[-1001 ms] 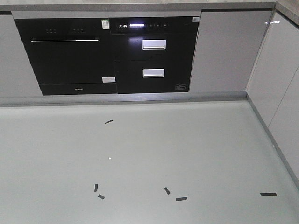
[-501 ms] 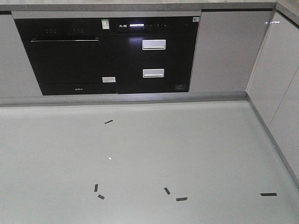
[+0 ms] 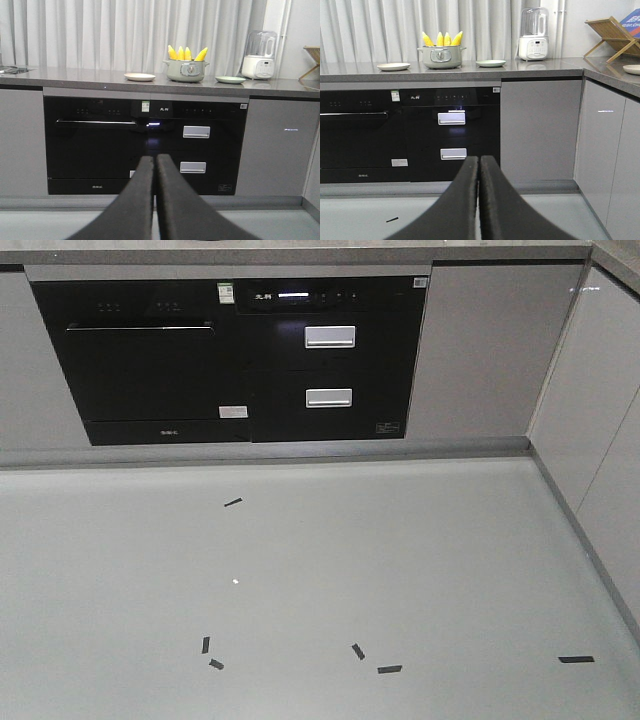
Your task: Distribute corn equally
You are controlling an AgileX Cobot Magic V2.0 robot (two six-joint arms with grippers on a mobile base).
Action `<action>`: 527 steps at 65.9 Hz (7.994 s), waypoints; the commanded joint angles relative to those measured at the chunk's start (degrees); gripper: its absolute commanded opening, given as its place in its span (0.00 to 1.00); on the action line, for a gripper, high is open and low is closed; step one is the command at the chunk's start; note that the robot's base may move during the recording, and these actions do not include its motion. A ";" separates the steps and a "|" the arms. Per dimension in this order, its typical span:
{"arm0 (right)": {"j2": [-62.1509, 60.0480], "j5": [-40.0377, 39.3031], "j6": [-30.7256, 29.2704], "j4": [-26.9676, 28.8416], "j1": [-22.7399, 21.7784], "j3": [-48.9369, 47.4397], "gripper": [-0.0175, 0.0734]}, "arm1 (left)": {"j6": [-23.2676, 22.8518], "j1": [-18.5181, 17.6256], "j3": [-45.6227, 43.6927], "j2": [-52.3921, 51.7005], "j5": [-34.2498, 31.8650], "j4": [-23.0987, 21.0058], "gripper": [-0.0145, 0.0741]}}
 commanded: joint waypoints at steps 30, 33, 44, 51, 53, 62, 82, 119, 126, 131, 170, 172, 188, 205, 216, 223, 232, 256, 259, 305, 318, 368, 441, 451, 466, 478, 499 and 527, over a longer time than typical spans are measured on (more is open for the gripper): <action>-0.27 -4.15 -0.47 -0.45 -0.10 0.46 0.19 | -0.13 0.16 -0.96 -0.95 -4.22 -0.09 0.16; -0.27 -4.15 -0.47 -0.45 -0.10 0.46 0.19 | -0.13 0.16 -0.96 -0.95 -4.22 -0.09 0.16; -0.27 -4.15 -0.47 -0.45 -0.10 0.46 0.19 | -0.13 0.16 -0.96 -0.95 -4.22 -0.09 0.16; -0.27 -4.15 -0.47 -0.45 -0.10 0.46 0.19 | -0.13 0.16 -0.96 -0.95 -4.22 -0.09 0.16; -0.27 -4.15 -0.47 -0.45 -0.10 0.46 0.19 | -0.13 0.16 -0.96 -0.95 -4.22 -0.09 0.16; -0.27 -4.15 -0.47 -0.45 -0.10 0.46 0.19 | -0.13 0.16 -0.96 -0.95 -4.22 -0.09 0.16; -0.27 -4.15 -0.47 -0.45 -0.10 0.46 0.19 | -0.13 0.16 -0.96 -0.95 -4.22 -0.09 0.16; -0.27 -4.20 -0.47 -0.45 -0.10 0.46 0.19 | -0.13 0.16 -0.96 -0.95 -4.22 -0.09 0.16; -0.27 -4.20 -0.47 -0.45 -0.10 0.46 0.19 | -0.13 0.16 -0.96 -0.95 -4.22 -0.09 0.16; -0.27 -4.20 -0.47 -0.45 -0.10 0.46 0.19 | -0.13 0.16 -0.96 -0.95 -4.22 -0.09 0.16; -0.27 -4.14 -0.47 -0.45 -0.10 0.46 0.19 | -0.13 0.16 -0.96 -0.95 -4.22 -0.09 0.16; -0.27 -4.14 -0.47 -0.45 -0.10 0.46 0.19 | -0.13 0.16 -0.96 -0.95 -4.22 -0.09 0.16; -0.27 -4.14 -0.47 -0.45 -0.10 0.46 0.19 | -0.13 0.16 -0.96 -0.95 -4.22 -0.09 0.16; -0.27 -4.14 -0.47 -0.45 -0.10 0.46 0.19 | -0.13 0.16 -0.96 -0.95 -4.22 -0.09 0.16; -0.27 -4.14 -0.47 -0.45 -0.10 0.46 0.19 | -0.13 0.16 -0.96 -0.95 -4.22 -0.09 0.16; -0.27 -4.14 -0.47 -0.45 -0.10 0.46 0.19 | -0.13 0.16 -0.96 -0.95 -4.22 -0.09 0.16; -0.27 -4.14 -0.47 -0.45 -0.10 0.46 0.19 | -0.13 0.16 -0.96 -0.95 -4.22 -0.09 0.16; -0.27 -4.14 -0.47 -0.45 -0.10 0.46 0.19 | -0.13 0.16 -0.96 -0.95 -4.22 -0.09 0.16; -0.27 -4.14 -0.47 -0.45 -0.10 0.46 0.19 | -0.13 0.16 -0.96 -0.95 -4.22 -0.09 0.16; -0.27 -4.14 -0.47 -0.45 -0.10 0.46 0.19 | -0.13 0.16 -0.96 -0.95 -4.22 -0.09 0.16; -0.27 -4.14 -0.47 -0.45 -0.10 0.46 0.19 | -0.13 0.16 -0.96 -0.95 -4.22 -0.09 0.16; -0.27 -4.14 -0.47 -0.45 -0.10 0.46 0.19 | -0.13 0.16 -0.96 -0.95 -4.22 -0.09 0.16; -0.27 -4.14 -0.47 -0.45 -0.10 0.46 0.19 | -0.13 0.16 -0.96 -0.95 -4.22 -0.09 0.16; -0.27 -4.14 -0.47 -0.45 -0.10 0.46 0.19 | -0.13 0.16 -0.96 -0.95 -4.22 -0.09 0.16; -0.27 -4.14 -0.47 -0.45 -0.10 0.46 0.19 | -0.13 0.16 -0.96 -0.95 -4.22 -0.09 0.16; -0.27 -4.20 -0.47 -0.45 -0.10 0.46 0.19 | -0.13 0.16 -0.96 -0.95 -4.22 -0.09 0.16; -0.27 -4.20 -0.47 -0.45 -0.10 0.46 0.19 | -0.13 0.16 -0.96 -0.95 -4.22 -0.09 0.16; -0.27 -4.20 -0.47 -0.45 -0.10 0.46 0.19 | -0.13 0.16 -0.96 -0.95 -4.22 -0.09 0.16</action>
